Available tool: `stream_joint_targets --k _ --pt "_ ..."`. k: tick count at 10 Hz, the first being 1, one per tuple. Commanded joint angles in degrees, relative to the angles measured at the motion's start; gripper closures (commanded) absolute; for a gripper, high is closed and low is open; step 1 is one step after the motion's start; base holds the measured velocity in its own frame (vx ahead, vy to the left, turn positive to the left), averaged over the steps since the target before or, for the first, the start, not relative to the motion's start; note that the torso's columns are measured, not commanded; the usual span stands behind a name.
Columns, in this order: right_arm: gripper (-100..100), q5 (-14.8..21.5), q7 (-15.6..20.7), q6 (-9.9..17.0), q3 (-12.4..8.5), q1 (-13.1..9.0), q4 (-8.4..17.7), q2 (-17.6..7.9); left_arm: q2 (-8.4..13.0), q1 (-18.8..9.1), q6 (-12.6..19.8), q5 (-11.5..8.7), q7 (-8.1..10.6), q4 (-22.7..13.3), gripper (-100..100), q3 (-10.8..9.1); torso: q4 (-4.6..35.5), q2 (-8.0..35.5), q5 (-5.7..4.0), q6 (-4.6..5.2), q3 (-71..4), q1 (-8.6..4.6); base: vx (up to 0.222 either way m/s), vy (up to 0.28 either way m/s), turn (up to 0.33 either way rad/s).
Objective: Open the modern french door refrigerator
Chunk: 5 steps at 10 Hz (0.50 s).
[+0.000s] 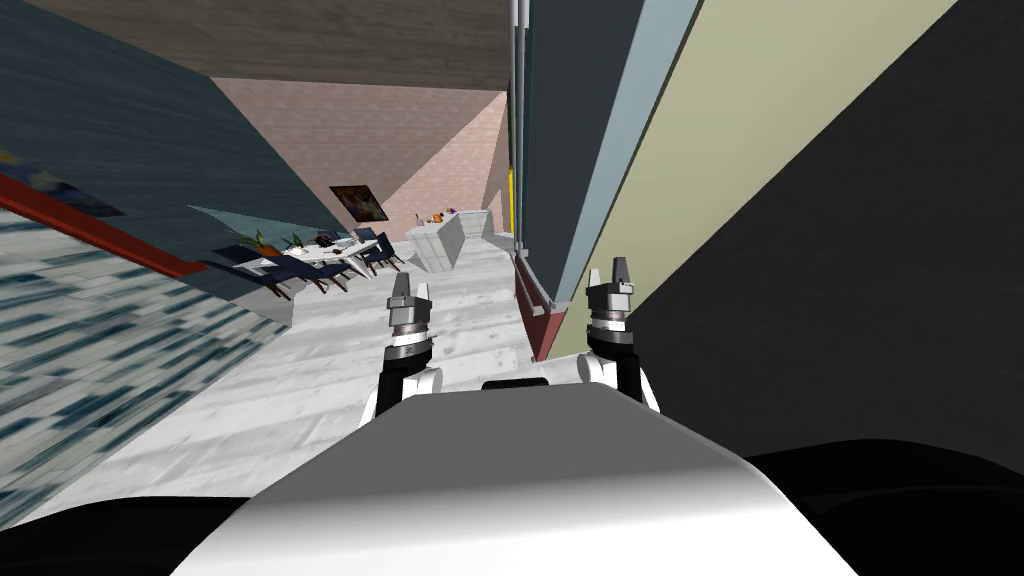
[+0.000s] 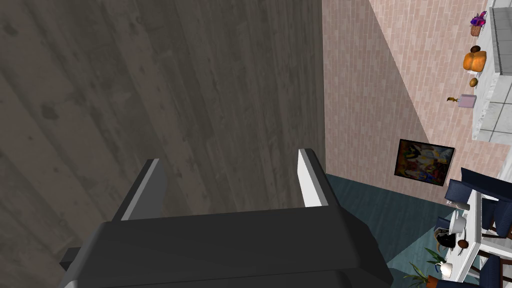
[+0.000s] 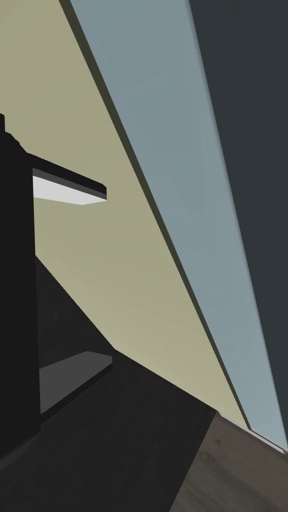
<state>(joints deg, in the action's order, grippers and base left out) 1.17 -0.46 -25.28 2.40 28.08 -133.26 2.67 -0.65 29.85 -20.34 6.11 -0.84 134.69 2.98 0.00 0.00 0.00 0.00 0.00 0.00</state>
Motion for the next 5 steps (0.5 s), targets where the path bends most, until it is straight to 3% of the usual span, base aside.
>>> stream_joint_targets --k 1,5 --pt "0 0.0 0.0 0.0 0.0 0.0 0.0 0.0 0.0 0.0 0.0 0.0 0.00 0.0 0 0.00 2.3 2.3 0.00 0.00 -4.7 0.00 0.000 0.000 0.000" --pt "0 0.0 0.0 0.0 0.0 0.0 0.0 0.0 0.0 0.0 0.0 0.0 0.00 0.0 0 0.00 18.5 18.5 0.00 0.00 -36.9 0.00 0.000 0.000 0.000"
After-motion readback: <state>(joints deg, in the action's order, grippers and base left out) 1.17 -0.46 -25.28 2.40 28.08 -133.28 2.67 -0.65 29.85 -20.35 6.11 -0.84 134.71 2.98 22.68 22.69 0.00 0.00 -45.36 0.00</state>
